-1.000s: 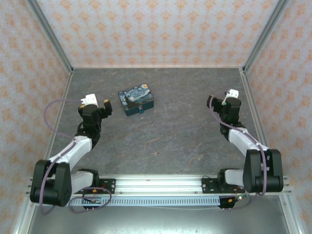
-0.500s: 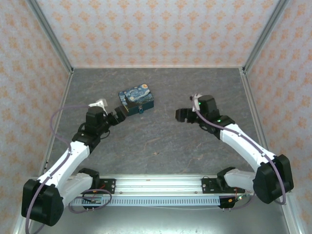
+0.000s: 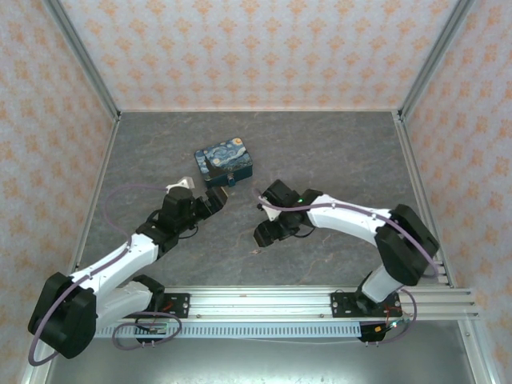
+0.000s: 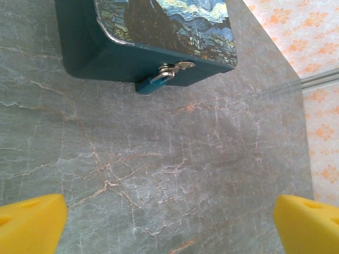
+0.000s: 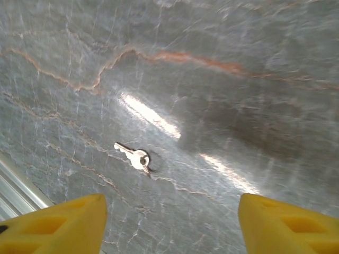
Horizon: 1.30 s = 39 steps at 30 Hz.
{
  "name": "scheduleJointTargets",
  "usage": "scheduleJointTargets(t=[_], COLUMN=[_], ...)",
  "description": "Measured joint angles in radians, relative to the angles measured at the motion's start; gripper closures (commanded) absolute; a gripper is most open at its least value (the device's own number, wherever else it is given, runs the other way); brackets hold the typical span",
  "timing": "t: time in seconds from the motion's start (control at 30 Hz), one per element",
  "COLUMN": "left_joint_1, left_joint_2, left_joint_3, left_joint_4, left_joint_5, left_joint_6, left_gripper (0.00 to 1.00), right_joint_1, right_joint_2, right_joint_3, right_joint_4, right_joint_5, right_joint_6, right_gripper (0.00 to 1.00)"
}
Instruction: Unlock the padlock with the key
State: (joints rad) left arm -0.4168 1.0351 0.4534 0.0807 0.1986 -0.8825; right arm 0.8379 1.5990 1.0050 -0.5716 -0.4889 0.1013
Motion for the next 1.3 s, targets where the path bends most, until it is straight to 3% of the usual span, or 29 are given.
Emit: scheduleJointTargets(t=[0.33, 0.8, 1.07, 1.3], left_joint_1=[-0.009, -0.009, -0.009, -0.009], left_joint_2=[0.002, 0.002, -0.001, -0.045], left_joint_3=[0.003, 0.013, 0.017, 0.017], left_joint_4=[-0.002, -0.032, -0.049, -0.069], left_joint_5=[-0.043, -0.05, -0.052, -0.057], left_joint_6=[-0.007, -0.006, -0.006, -0.006], left_gripper=[0.0, 0.0, 0.0, 0.0], right_joint_1=[0.048, 0.052, 0.058, 0.053], right_joint_2=[0.181, 0.251, 0.273, 0.219], right_joint_3=[0.113, 0.143, 0.156, 0.087], right_joint_4=[-0.043, -0.088, -0.086, 0.008], right_joint_5=[-0.048, -0.096, -0.101, -0.106], right_joint_6=[-0.008, -0.002, 0.027, 0.1], right_gripper=[0.6, 0.74, 0.99, 1.0])
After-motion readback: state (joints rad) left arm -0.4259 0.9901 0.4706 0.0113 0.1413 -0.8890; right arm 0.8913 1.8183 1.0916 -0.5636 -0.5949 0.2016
